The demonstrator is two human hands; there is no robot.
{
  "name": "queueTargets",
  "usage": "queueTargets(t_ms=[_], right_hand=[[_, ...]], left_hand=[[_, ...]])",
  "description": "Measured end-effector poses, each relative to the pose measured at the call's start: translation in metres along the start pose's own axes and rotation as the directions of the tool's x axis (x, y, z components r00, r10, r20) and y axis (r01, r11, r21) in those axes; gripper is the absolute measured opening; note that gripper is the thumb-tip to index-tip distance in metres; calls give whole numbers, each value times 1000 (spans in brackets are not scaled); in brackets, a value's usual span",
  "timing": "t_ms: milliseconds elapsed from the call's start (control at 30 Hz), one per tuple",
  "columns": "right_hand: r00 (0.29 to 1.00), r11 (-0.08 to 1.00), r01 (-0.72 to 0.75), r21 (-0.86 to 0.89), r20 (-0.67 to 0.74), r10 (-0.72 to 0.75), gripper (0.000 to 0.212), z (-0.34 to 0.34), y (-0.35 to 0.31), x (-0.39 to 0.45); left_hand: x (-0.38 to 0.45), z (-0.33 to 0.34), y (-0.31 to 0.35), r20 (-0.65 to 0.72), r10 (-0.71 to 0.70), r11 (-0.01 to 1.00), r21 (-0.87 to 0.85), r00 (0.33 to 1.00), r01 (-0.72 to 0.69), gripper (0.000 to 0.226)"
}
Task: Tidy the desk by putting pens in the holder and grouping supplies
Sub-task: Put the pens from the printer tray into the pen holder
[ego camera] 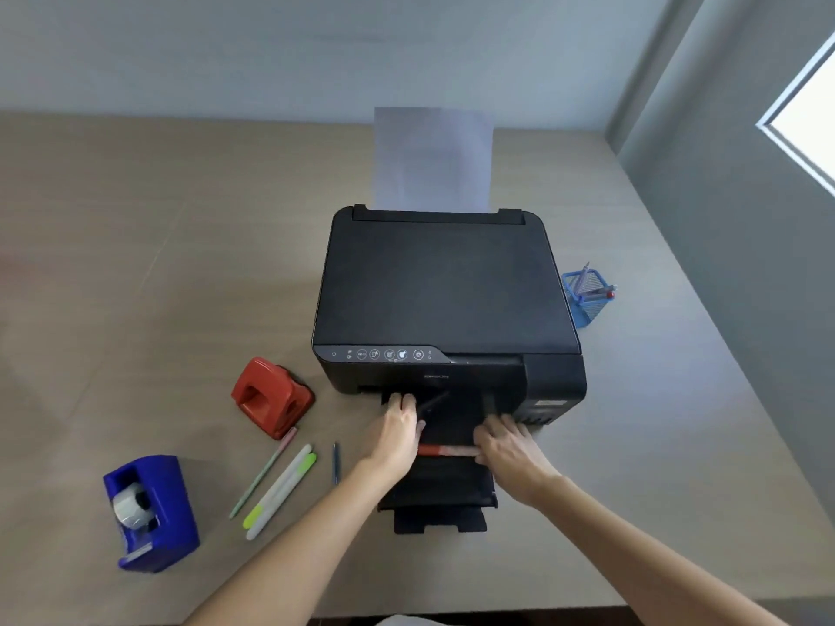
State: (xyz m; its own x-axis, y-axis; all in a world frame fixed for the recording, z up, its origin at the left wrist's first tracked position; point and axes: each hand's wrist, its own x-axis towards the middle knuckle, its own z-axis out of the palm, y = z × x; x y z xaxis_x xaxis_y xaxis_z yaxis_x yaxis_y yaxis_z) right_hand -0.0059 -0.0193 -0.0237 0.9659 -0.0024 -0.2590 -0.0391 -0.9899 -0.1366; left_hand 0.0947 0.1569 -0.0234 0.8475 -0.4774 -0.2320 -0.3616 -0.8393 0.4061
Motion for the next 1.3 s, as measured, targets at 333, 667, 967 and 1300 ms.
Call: queueTargets(t_ms=[333,667,967,1300], right_hand=[[986,823,-163,544,52,161,10,-79,54,-78],[741,388,-119,914,-178,647,7,-152,216,-60],[683,640,-304,706,-307,663,23,-166,282,44],[893,876,-245,415,-256,371,17,-152,311,109]], left_hand=[[-3,-15,14,363,-3,957,272,932,-103,29],[32,-187,130,522,308,916,-388,796,-100,25],[205,-125,291,552,119,974,-227,825,11,18],[287,-37,324,728,-282,914,7,625,405,19]])
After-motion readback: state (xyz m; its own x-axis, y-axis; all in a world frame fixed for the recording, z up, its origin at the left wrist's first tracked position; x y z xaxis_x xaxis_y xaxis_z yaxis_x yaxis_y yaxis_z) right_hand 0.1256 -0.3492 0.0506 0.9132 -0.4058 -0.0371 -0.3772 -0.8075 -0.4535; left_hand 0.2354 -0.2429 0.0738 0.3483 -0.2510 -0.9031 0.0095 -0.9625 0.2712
